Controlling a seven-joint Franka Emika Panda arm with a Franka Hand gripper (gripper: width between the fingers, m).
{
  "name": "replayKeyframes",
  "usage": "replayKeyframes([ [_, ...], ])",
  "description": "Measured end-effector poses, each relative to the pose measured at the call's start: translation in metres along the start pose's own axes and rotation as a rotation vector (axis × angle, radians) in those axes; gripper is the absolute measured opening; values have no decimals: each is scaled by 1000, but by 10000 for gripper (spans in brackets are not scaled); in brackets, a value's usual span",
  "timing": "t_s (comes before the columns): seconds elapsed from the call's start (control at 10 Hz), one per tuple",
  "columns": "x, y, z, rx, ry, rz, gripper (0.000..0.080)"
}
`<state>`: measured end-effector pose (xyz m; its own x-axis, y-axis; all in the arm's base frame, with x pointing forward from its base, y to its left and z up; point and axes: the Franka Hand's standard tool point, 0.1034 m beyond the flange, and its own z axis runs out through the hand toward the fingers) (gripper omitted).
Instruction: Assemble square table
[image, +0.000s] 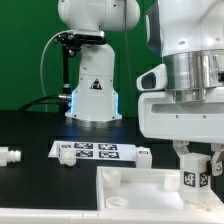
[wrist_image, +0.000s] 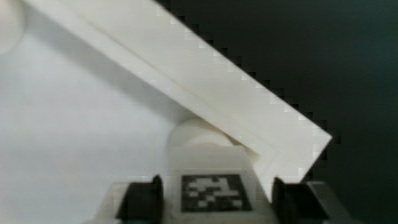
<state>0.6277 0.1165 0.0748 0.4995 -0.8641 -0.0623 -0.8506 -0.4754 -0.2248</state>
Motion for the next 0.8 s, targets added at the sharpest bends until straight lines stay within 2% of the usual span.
replayKeyframes([
  [0.1, 2, -1, 0, 32, -20, 137, 287],
  [0.2, 1, -2, 0, 40, -30, 191, 287],
  [0.4, -1, -2, 1, 34, -33, 186, 287],
  [0.5, -2, -1, 1, 21, -24, 87, 383],
  [0.6, -3, -2, 1, -2, -7, -79, 520],
  [0.7, -2, -3, -1, -25, -9, -273, 622],
  [0.8, -4, -8, -5, -40, -11, -388, 622],
])
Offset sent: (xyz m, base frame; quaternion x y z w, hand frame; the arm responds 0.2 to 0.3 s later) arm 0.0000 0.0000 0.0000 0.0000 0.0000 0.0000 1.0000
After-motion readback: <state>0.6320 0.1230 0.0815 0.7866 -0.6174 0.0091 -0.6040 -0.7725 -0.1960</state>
